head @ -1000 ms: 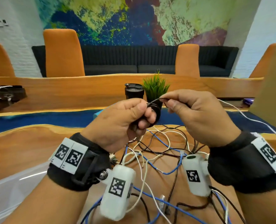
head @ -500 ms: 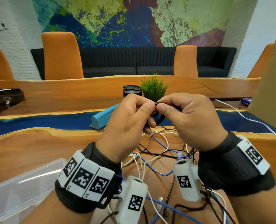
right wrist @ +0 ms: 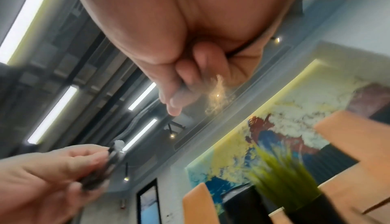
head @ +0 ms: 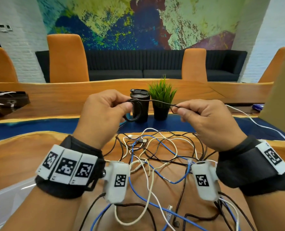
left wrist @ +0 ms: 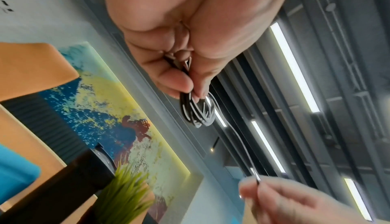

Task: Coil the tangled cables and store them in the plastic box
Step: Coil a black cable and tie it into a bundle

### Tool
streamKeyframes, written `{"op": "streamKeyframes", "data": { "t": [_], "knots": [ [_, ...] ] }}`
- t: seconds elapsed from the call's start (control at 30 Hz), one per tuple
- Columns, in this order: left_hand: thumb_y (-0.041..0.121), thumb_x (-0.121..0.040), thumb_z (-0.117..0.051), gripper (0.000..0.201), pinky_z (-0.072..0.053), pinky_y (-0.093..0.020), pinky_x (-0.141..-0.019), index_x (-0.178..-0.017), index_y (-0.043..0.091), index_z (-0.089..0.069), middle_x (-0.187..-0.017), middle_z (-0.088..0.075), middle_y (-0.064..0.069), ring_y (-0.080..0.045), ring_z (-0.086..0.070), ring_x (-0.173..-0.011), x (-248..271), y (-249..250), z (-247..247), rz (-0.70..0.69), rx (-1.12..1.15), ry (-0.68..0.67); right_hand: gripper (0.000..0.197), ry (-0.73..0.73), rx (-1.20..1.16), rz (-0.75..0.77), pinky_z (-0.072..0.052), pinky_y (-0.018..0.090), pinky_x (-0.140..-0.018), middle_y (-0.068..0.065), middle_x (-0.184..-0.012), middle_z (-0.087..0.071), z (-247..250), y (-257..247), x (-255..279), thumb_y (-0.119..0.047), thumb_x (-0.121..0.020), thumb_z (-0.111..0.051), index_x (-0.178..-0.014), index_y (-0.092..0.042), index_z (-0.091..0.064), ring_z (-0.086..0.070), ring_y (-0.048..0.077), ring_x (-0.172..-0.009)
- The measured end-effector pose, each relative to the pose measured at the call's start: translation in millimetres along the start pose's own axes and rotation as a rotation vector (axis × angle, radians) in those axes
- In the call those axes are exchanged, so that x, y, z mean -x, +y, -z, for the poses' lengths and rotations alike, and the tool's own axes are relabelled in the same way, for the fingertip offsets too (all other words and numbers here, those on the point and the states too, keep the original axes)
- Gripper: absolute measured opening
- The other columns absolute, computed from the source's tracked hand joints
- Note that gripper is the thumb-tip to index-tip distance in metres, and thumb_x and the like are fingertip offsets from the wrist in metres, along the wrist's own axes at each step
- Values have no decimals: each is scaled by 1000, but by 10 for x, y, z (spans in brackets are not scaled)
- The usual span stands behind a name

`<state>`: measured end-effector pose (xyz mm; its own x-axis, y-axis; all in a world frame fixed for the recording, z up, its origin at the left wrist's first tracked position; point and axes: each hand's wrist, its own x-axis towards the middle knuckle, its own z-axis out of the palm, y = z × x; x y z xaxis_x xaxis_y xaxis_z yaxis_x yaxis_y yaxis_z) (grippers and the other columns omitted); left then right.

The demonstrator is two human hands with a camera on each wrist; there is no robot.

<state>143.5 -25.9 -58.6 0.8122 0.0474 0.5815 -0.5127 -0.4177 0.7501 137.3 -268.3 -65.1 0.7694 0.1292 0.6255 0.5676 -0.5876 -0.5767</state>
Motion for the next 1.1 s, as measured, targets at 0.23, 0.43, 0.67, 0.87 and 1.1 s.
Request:
{"op": "streamKeyframes", "data": {
  "t": [0.23, 0.43, 0.67, 0.87, 1.1],
  "knots": [
    [8, -89, -70, 18, -57, -27, -60, -85, 25, -71, -79, -73, -3, -9, -64, -57, -110, -97, 227, 76, 52, 140, 21, -40, 441, -172, -48, 34, -84, 0, -96, -70, 57, 286, -22, -22, -97, -53, -105, -21, -73, -60, 20, -94],
    [2, -91, -65, 16, -53, -19, -57, -86, 16, -71, -76, -71, -6, -11, -61, -62, -69, -17, 172, 200, 294, 73, 22, -209, 546, -139, -53, 38, -70, -6, -75, -67, 56, 184, -23, -34, -91, -60, -82, -23, -76, -59, 14, -76],
    [-2, -89, -62, 13, -51, -17, -53, -86, 9, -68, -70, -70, -5, -9, -63, -62, 116, 193, -149, 298, 591, -207, 9, 30, -595, -348, -56, 25, -56, 10, -74, -72, -142, -118, 10, -1, -85, -67, -82, -9, -71, -66, 14, -63],
    [-2, -86, -64, 19, -52, -19, -54, -79, 15, -72, -75, -73, -6, -11, -65, -64, 194, 216, -300, 270, 586, -283, 11, -47, -1204, -668, -51, 22, -47, 9, -71, -67, -282, -239, 36, -12, -79, -62, -88, -7, -66, -61, 13, -57],
    [-4, -89, -63, 18, -52, -21, -57, -85, 13, -69, -75, -71, -5, -15, -63, -67, 200, 210, -323, 127, 551, -192, 25, -524, -1345, -617, -40, 31, -67, -1, -86, -63, -307, -161, 133, -40, -76, -75, -83, -17, -70, -53, 15, -78]
  ]
}}
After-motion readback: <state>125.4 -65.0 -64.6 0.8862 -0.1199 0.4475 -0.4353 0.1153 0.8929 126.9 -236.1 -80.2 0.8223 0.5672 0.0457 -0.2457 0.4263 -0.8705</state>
